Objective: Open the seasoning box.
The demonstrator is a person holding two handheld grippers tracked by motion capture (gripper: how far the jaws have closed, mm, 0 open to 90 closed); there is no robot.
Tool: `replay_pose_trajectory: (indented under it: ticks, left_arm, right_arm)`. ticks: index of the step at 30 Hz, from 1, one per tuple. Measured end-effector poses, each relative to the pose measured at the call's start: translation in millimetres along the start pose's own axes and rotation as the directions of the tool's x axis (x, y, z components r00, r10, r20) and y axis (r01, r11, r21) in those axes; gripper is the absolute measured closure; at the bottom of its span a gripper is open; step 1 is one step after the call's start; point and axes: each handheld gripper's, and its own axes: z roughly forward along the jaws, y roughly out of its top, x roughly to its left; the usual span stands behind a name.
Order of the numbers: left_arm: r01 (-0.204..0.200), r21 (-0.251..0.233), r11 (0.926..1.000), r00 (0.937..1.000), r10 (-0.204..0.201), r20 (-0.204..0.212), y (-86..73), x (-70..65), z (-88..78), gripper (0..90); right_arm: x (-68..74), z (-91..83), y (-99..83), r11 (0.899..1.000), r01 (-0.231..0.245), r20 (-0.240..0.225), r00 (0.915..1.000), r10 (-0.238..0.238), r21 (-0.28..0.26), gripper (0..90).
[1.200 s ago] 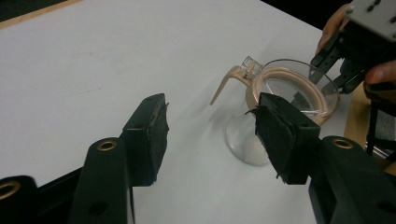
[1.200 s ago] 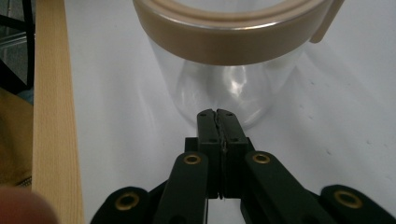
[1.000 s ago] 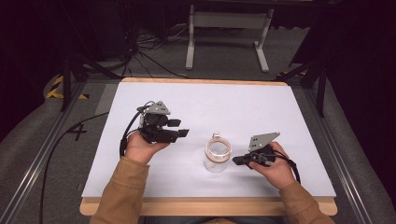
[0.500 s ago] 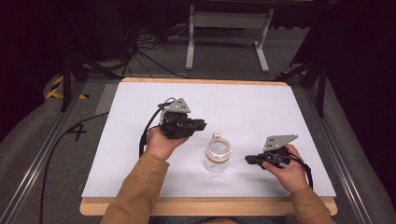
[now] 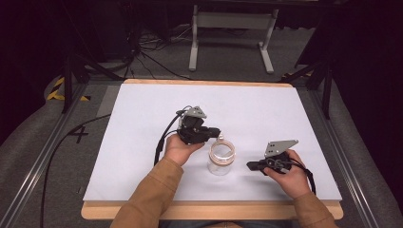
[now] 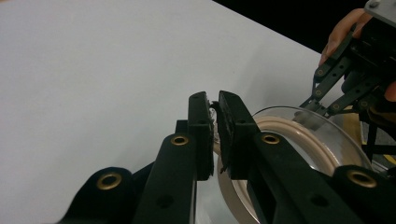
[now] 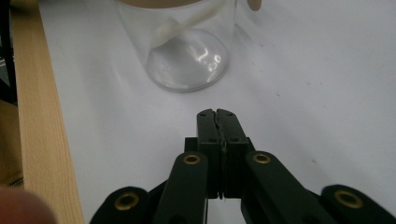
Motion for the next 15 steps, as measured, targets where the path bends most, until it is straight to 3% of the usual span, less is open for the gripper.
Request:
replay_pose_trajectory:
  ticks: [7, 11, 15]
  left_arm:
    - [0.013, -0.018, 0.9997, 0.9997, -0.012, 0.021, -0.7, 1.8, 0.0, 81.4]
    - [-0.004, -0.028, 0.9996, 1.0, 0.004, -0.002, 0.0, 0.8, 4.0, 79.7]
    - [0.011, -0.03, 0.9995, 0.9999, -0.011, 0.008, 0.3, 2.9, 4.5, 79.3]
  right_arm:
    - [2.2, 3.8, 0.8, 1.0, 0.004, -0.006, 1.0, -0.004, 0.001, 90.0]
    - [6.1, 5.0, 3.9, 1.0, 0.016, -0.008, 0.9998, -0.016, -0.008, 90.0]
    - [10.5, 6.4, 6.4, 0.999, 0.029, -0.01, 0.9995, -0.029, -0.014, 90.0]
